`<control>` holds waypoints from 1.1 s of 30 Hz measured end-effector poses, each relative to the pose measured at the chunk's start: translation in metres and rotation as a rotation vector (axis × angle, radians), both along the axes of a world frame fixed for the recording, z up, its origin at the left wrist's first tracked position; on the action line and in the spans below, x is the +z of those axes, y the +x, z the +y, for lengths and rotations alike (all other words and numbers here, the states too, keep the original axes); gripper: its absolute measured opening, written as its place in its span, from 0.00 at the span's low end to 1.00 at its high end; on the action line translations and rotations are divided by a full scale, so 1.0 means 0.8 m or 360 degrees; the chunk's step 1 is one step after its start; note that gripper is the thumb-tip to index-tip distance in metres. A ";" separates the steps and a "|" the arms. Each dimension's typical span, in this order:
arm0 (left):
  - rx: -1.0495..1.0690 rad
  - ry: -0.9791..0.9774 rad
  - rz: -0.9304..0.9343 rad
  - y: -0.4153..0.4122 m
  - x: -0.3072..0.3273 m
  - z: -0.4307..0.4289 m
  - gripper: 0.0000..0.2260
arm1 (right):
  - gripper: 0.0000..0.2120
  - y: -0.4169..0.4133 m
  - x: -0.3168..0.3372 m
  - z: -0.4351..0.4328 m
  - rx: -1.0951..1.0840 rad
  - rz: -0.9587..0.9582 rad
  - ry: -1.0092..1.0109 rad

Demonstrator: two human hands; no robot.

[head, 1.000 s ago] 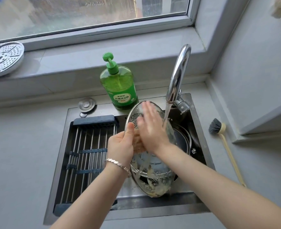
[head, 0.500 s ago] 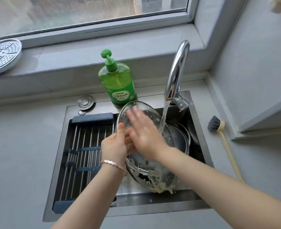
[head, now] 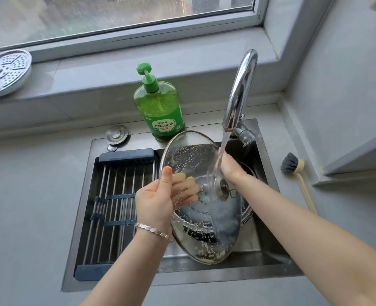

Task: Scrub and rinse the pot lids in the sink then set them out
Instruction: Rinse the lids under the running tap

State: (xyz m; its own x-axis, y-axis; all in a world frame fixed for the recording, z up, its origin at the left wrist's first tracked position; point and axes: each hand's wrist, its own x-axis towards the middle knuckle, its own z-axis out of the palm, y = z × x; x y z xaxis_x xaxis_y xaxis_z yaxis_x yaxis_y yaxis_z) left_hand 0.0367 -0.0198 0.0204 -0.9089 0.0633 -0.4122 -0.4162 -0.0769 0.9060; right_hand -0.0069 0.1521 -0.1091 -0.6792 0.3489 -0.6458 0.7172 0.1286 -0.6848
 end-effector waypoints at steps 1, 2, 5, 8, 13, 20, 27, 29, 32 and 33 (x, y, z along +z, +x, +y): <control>0.0018 0.0023 -0.0006 0.000 -0.001 -0.001 0.19 | 0.37 0.002 -0.005 0.001 -0.0064 -0.0124 0.0012; 0.0031 0.0037 -0.0014 0.001 -0.002 0.000 0.19 | 0.37 0.001 -0.002 -0.003 -0.0101 -0.0215 0.0080; 0.0014 -0.0056 0.0029 0.007 -0.008 0.007 0.18 | 0.34 -0.009 0.038 -0.029 0.0007 -0.0011 0.0422; 0.0049 -0.0120 0.0053 0.002 -0.009 0.016 0.15 | 0.30 0.006 0.090 -0.075 0.0310 0.0584 0.0524; 0.0313 -0.0090 -0.0085 -0.025 -0.022 0.010 0.16 | 0.26 0.079 0.096 -0.128 0.0764 0.1353 0.0960; 0.0325 0.0252 -0.0236 -0.028 -0.020 0.002 0.17 | 0.24 0.156 0.012 -0.063 0.0925 0.1367 0.0991; 0.0297 0.0353 -0.0350 -0.023 -0.020 -0.023 0.19 | 0.24 0.138 0.013 -0.004 -0.0579 0.0290 -0.0470; 0.0255 0.0411 -0.0451 -0.019 -0.024 -0.029 0.20 | 0.19 0.125 0.024 0.016 -0.0937 0.0186 -0.0904; 0.0264 0.0386 -0.0609 -0.017 -0.048 -0.037 0.19 | 0.11 0.119 0.040 0.030 -0.0924 0.0190 -0.0716; 0.0271 0.0370 -0.0669 -0.016 -0.058 -0.037 0.18 | 0.10 0.118 0.045 0.032 -0.0906 0.0242 -0.0630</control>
